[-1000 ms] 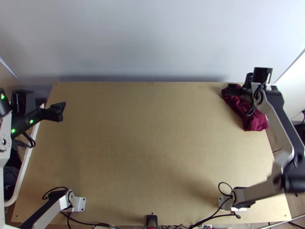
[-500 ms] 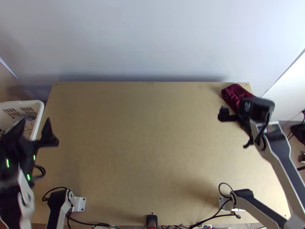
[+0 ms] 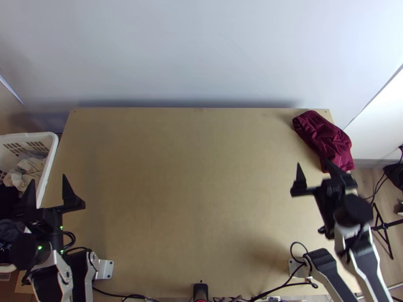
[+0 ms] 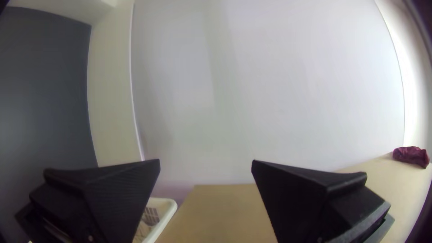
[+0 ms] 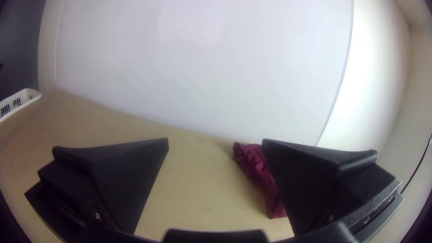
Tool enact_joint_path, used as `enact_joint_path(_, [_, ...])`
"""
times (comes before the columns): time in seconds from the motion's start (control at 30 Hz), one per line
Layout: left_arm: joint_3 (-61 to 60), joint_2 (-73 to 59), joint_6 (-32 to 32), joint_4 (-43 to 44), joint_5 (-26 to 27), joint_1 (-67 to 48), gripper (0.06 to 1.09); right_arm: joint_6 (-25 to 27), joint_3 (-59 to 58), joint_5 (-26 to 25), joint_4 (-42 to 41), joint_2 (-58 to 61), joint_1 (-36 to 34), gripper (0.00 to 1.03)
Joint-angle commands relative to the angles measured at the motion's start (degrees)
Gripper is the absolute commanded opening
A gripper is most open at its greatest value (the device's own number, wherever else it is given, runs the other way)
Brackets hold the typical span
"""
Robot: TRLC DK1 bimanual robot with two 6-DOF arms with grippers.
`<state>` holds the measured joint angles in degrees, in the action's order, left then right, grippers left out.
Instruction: Fold the t-shirt
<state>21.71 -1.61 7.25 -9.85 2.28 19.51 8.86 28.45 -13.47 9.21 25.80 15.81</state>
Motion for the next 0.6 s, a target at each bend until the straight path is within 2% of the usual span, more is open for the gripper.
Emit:
enact_joint_path(0.0, [-7.74,1.78,-1.88,1.94,-0.09,0.27,1.04,4.85,-18.69,-2.70,-5.61,-26.15,-1.14,0.98])
enact_joint_path(0.13, [-11.26,1.87,-2.32,-0.52,-0.09,-0.26,1.05,4.50,-22.65,-4.02,-5.17,-26.24,-4.04,0.98])
enact_joint_path(0.2, [-11.52,1.69,-3.47,-3.86,-0.17,-1.31,1.04,1.16,-22.91,-3.84,-1.92,-26.07,-3.68,0.98])
enact_joint_path(0.3, [-11.96,1.69,-4.17,-3.34,-0.17,-1.67,1.05,-0.51,-23.00,-3.49,-0.34,-25.80,-2.72,0.98])
enact_joint_path(0.43, [-13.37,1.69,-6.19,-1.32,-0.26,-1.58,1.04,-9.13,-23.00,-3.40,1.51,-25.89,-1.40,0.98])
enact_joint_path(0.57, [-17.41,-1.03,-6.89,-2.72,-0.26,-1.23,1.04,-14.40,-23.00,-3.49,2.65,-25.80,-2.10,0.98])
